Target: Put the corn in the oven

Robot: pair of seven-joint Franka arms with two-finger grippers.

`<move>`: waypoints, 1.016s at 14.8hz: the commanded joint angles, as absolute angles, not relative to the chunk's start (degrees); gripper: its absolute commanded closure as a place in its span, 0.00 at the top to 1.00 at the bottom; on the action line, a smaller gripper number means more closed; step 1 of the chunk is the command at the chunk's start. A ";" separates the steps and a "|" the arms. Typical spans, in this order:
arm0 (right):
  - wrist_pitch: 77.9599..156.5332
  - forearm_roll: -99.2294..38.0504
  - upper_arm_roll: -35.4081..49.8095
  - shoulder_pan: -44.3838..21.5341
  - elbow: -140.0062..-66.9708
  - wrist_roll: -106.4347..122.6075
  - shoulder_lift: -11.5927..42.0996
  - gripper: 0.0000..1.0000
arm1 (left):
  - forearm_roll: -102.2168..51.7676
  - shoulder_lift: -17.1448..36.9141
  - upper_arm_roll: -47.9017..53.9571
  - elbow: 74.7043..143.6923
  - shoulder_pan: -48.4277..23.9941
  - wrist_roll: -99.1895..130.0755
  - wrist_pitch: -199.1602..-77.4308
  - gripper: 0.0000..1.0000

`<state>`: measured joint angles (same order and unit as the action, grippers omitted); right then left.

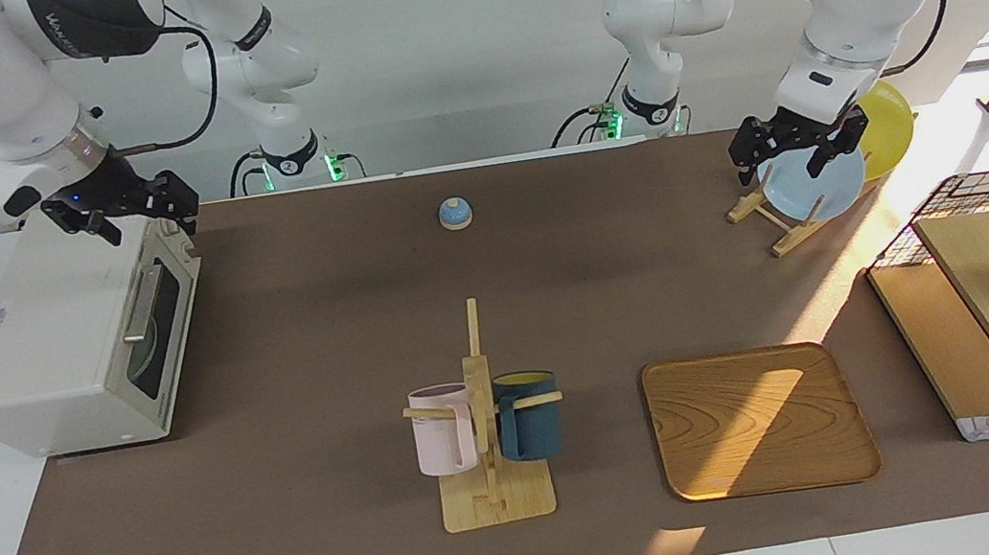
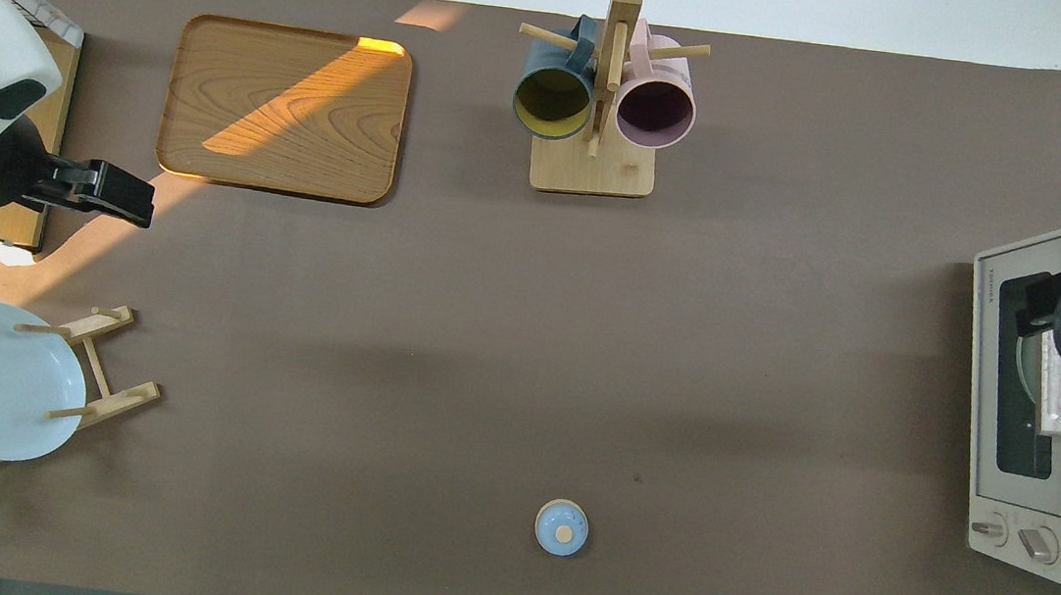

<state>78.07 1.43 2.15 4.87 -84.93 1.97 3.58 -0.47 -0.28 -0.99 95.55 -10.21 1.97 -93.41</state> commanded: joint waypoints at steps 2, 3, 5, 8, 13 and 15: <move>77.61 0.70 1.49 5.01 -88.67 1.49 0.62 1.00 | 0.88 -0.70 -1.23 95.19 -10.46 1.85 -92.55 1.00; 77.96 1.05 1.49 5.01 -88.68 1.67 0.62 1.00 | 0.88 -0.70 -1.23 95.19 -10.46 1.85 -92.55 1.00; 78.31 0.97 1.32 5.10 -88.51 2.11 0.79 1.00 | 0.88 -0.70 -1.23 95.19 -10.46 1.85 -92.55 1.00; 78.75 0.88 1.14 5.10 -88.15 2.02 1.05 1.00 | 0.88 -0.70 -1.23 95.19 -10.46 1.85 -92.55 1.00; 79.89 0.35 1.23 5.28 -88.24 2.63 1.06 1.00 | 0.88 -0.70 -1.23 95.19 -10.46 1.85 -92.55 1.00; 80.07 0.35 1.23 5.19 -88.16 2.81 1.05 1.00 | 0.88 -0.70 -1.23 95.19 -10.46 1.85 -92.55 1.00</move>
